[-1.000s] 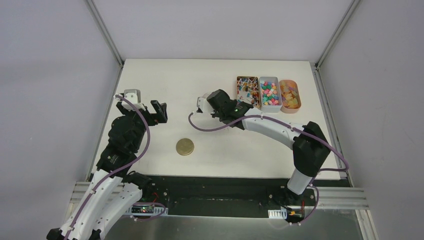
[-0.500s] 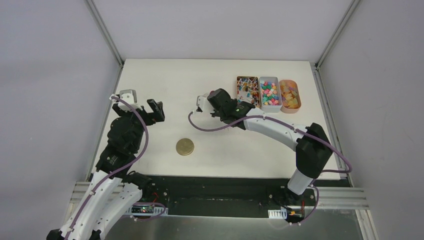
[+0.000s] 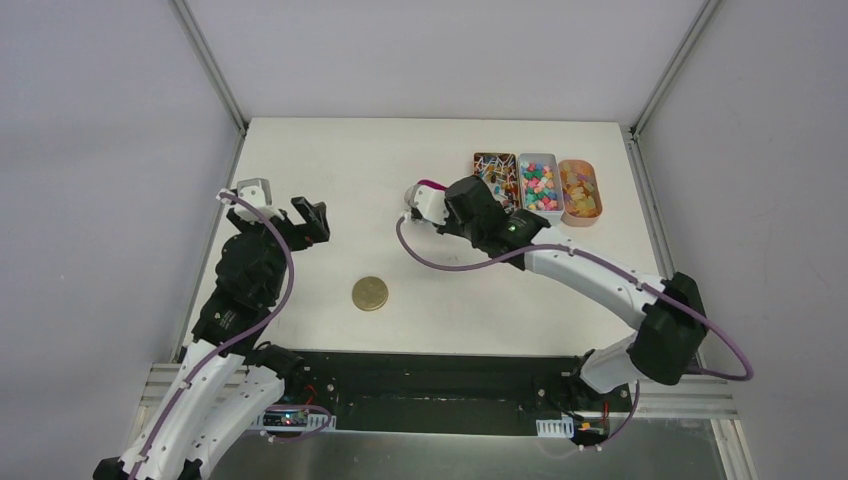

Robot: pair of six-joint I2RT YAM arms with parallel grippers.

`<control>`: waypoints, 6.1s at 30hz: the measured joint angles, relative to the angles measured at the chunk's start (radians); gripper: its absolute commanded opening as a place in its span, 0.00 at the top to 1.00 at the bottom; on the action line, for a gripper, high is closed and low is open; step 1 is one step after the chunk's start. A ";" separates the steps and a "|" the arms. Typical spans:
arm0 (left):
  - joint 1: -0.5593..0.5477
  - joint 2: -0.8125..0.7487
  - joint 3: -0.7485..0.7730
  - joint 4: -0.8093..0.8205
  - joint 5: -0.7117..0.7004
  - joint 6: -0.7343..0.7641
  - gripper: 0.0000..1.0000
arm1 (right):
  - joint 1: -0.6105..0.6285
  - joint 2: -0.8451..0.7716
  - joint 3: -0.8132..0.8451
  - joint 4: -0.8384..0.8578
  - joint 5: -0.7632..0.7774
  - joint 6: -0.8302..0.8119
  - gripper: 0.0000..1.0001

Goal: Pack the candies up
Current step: Place the fake candies in the packing bottle, then adjust the spatula, then scoop the fake candies from the storage box.

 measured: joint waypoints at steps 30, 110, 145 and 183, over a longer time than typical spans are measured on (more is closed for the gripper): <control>0.000 0.413 0.076 0.109 0.597 -0.185 0.31 | -0.025 -0.427 -0.306 0.208 -0.547 0.402 1.00; 0.000 0.222 0.019 0.051 0.433 0.042 0.01 | -0.805 -0.099 -0.045 -0.187 -0.156 0.429 1.00; 0.000 0.204 0.017 0.051 0.433 0.042 0.01 | -0.866 -0.082 -0.300 0.181 -0.207 0.442 1.00; 0.000 0.204 0.017 0.051 0.433 0.043 0.01 | -0.872 -0.365 -0.739 0.676 -0.194 0.433 1.00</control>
